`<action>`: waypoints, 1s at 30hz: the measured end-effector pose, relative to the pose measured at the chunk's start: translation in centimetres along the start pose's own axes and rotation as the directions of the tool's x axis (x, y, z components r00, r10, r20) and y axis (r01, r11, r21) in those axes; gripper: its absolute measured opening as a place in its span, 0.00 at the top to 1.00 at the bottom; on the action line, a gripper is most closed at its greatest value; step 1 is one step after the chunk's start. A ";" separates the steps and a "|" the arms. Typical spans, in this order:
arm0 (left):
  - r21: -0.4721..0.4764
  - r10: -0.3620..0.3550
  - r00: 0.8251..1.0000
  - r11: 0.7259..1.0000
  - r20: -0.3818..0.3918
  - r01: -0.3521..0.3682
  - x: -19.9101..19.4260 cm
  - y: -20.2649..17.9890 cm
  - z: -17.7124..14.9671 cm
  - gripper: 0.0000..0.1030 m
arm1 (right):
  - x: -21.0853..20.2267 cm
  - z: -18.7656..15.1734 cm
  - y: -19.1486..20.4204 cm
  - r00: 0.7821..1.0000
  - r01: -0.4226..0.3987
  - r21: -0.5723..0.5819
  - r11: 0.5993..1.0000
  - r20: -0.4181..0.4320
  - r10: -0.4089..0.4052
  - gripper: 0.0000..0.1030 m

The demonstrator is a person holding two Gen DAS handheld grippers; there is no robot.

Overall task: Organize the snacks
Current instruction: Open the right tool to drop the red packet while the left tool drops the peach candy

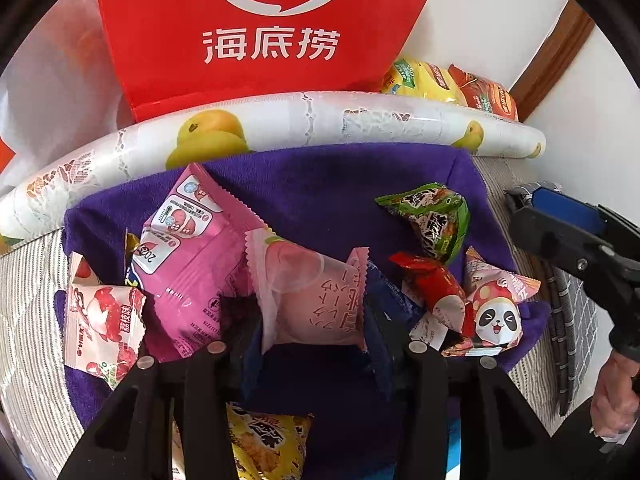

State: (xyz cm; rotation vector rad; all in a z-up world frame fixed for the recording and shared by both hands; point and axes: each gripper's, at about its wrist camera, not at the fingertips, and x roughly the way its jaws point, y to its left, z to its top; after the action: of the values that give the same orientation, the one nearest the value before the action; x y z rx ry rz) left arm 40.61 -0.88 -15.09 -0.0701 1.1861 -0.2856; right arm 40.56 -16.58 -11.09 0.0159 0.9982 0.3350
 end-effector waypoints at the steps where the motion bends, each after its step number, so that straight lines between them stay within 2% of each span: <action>1: -0.003 -0.007 1.000 1.000 -0.004 0.007 0.0 0.1 0.0 0.55 | 0.1 -0.1 0.0 1.000 0.000 -0.001 1.000 -0.002 0.000 0.37; 9: -0.016 -0.055 0.998 0.998 -0.003 0.055 -0.9 0.4 0.2 0.44 | 1.0 -0.3 0.5 0.999 0.012 -0.026 1.000 -0.029 -0.013 0.37; 15: -0.019 -0.069 0.997 0.997 0.021 0.070 -2.4 0.7 0.1 0.41 | 1.0 -0.2 -1.2 0.999 0.026 0.045 0.999 -0.040 -0.024 0.36; 21: -0.008 -0.093 0.995 0.996 0.046 0.094 -3.9 0.5 0.0 0.38 | 0.8 -0.3 -0.6 0.997 0.070 0.012 0.997 -0.034 -0.069 0.36; 30: -0.010 -0.101 0.993 0.995 0.062 0.102 -5.5 0.7 -0.3 0.35 | 0.8 -1.7 -1.1 0.994 0.079 0.059 0.995 -0.074 -0.074 0.31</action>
State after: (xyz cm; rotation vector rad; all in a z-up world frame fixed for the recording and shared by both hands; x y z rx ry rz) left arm 38.57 1.25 -10.43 -0.1496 1.1249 -0.3626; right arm 39.84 -17.63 -12.88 0.0219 1.0774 0.2356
